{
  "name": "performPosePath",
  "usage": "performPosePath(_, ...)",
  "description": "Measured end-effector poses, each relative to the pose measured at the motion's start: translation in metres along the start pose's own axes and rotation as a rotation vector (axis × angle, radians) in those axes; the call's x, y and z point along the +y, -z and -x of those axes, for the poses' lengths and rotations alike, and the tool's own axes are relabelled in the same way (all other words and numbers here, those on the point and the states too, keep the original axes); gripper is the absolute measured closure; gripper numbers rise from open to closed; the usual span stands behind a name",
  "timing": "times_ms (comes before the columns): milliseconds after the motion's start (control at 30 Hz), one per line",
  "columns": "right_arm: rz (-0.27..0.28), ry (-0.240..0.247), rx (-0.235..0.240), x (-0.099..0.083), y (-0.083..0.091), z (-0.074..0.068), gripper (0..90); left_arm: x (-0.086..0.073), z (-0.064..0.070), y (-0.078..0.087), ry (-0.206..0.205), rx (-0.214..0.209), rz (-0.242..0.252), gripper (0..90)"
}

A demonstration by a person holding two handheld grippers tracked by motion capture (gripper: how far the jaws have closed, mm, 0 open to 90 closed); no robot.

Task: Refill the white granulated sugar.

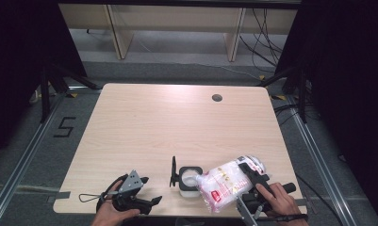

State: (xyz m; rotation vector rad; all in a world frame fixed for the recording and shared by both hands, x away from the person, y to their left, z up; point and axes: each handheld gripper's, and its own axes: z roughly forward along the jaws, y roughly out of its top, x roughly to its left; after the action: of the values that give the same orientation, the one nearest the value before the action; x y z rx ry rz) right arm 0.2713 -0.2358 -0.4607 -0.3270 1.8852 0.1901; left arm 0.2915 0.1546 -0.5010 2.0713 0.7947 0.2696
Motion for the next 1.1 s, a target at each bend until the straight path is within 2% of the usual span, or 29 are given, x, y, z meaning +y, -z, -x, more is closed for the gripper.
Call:
performPosePath(33,0.011,-0.006,0.009,-0.001,-0.001,0.0,51.9,0.0,-0.001,0.0,-0.02,-0.002,-0.002,16.7)
performPosePath(67,0.015,-0.04,0.022,-0.003,-0.001,-0.001,52.0,0.0,-0.001,0.0,-0.01,-0.004,0.005,16.7)
performPosePath(100,0.015,-0.04,0.022,-0.003,-0.001,-0.001,52.0,0.0,-0.001,0.0,-0.01,-0.004,0.005,16.7)
performPosePath(133,0.023,-0.114,0.034,-0.005,-0.001,-0.004,52.4,0.0,-0.001,0.0,-0.01,-0.004,0.006,16.7)
performPosePath(167,0.023,-0.114,0.034,-0.005,-0.001,-0.004,52.4,0.0,0.0,0.0,-0.009,-0.004,0.006,16.7)
performPosePath(200,0.038,-0.146,0.042,-0.007,-0.001,-0.004,52.7,0.0,-0.001,0.001,-0.019,-0.003,-0.003,16.7)
performPosePath(233,0.038,-0.146,0.042,-0.007,-0.001,-0.004,52.7,0.0,-0.001,0.001,-0.019,-0.003,-0.003,16.7)
performPosePath(267,0.059,-0.232,0.056,-0.011,-0.001,-0.007,53.1,0.0,0.0,0.0,-0.009,-0.004,0.006,16.7)
performPosePath(300,0.059,-0.232,0.056,-0.011,-0.001,-0.007,53.1,0.0,0.0,0.0,-0.009,-0.004,0.006,16.7)
performPosePath(333,0.087,-0.208,0.074,-0.015,-0.002,-0.005,53.3,0.0,-0.002,0.001,-0.023,0.005,-0.007,16.7)
performPosePath(367,0.094,-0.194,0.072,-0.016,-0.003,-0.004,53.3,0.0,-0.001,0.001,-0.012,0.0,-0.001,16.7)
performPosePath(400,0.093,-0.277,0.089,-0.017,-0.003,-0.009,53.4,0.0,-0.002,0.0,-0.019,-0.002,0.005,16.7)
performPosePath(433,0.101,-0.237,0.08,-0.017,-0.003,-0.007,53.5,0.0,-0.002,0.0,-0.017,-0.004,0.008,16.7)
performPosePath(467,0.107,-0.254,0.088,-0.017,-0.003,-0.006,53.6,0.0,-0.002,0.0,-0.017,-0.004,0.008,16.7)
performPosePath(500,0.107,-0.254,0.088,-0.017,-0.003,-0.006,53.6,0.0,-0.001,-0.001,0.002,-0.004,0.023,16.7)
performPosePath(533,0.12,-0.325,0.097,-0.019,-0.003,-0.009,53.7,0.0,-0.001,0.0,0.001,-0.004,0.022,16.7)
performPosePath(633,0.13,-0.334,0.104,-0.019,-0.002,-0.006,53.9,0.0,-0.001,0.0,0.001,-0.004,0.023,16.7)
performPosePath(667,0.166,-0.36,0.111,-0.02,-0.005,-0.007,54.0,0.0,-0.002,0.001,-0.022,-0.005,0.004,16.7)
performPosePath(700,0.167,-0.39,0.118,-0.02,-0.005,-0.009,54.0,0.0,-0.002,0.001,-0.018,-0.005,0.008,16.7)
performPosePath(733,0.178,-0.371,0.127,-0.021,-0.005,-0.007,54.1,0.0,-0.001,0.0,0.001,-0.005,0.023,16.7)
performPosePath(800,0.184,-0.376,0.129,-0.021,-0.006,-0.007,54.1,0.0,-0.001,0.0,0.001,-0.004,0.023,16.7)
performPosePath(867,0.197,-0.471,0.168,-0.022,-0.006,-0.01,54.2,0.0,-0.001,0.0,0.001,-0.004,0.025,16.7)
performPosePath(967,0.21,-0.484,0.174,-0.023,-0.007,-0.011,54.4,0.0,-0.001,0.0,0.0,-0.004,0.025,16.7)
performPosePath(1000,0.216,-0.543,0.192,-0.023,-0.007,-0.013,54.6,0.0,-0.001,0.0,0.001,-0.003,0.024,16.7)
performPosePath(1033,0.216,-0.543,0.192,-0.023,-0.007,-0.013,54.6,0.0,-0.001,0.0,0.001,-0.003,0.025,16.7)
performPosePath(1067,0.235,-0.521,0.188,-0.024,-0.008,-0.011,54.6,0.0,-0.001,0.0,0.001,-0.004,0.025,16.7)
performPosePath(1100,0.23,-0.567,0.196,-0.024,-0.007,-0.012,54.7,0.0,-0.001,0.0,0.001,-0.004,0.027,16.7)
